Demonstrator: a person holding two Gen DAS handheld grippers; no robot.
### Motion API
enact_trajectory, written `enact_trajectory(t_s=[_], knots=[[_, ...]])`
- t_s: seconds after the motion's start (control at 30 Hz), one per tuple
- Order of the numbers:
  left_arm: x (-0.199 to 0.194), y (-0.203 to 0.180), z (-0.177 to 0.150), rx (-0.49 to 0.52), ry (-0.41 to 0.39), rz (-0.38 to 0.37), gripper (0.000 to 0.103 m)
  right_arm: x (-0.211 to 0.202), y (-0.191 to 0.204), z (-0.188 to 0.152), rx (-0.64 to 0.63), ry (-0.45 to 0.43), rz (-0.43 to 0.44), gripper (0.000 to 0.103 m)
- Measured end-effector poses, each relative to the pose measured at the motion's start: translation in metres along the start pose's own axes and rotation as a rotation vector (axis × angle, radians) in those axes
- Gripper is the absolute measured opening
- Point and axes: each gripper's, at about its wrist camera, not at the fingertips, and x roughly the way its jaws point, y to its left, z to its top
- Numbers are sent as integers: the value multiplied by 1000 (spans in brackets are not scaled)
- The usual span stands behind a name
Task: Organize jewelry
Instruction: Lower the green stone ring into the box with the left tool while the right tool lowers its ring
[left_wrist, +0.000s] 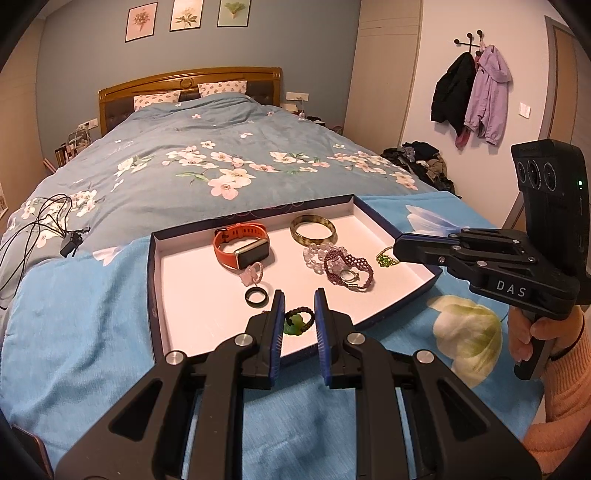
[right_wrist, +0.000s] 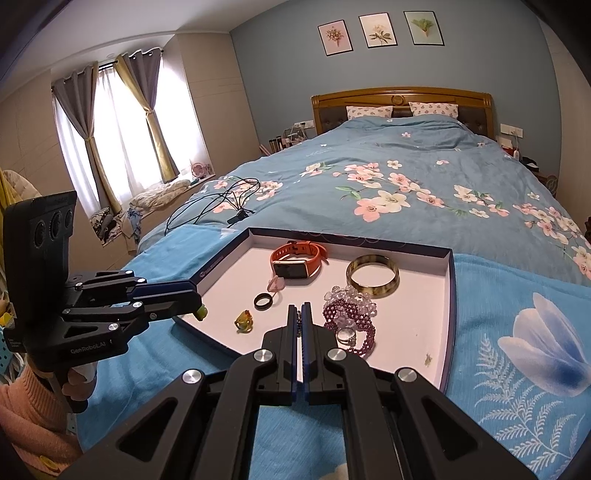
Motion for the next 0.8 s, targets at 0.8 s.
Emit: enact_trajectory(t_s=[0.8], knots=[[15, 6, 6, -12, 10, 14, 17, 14, -10, 3, 26, 18, -19, 1]])
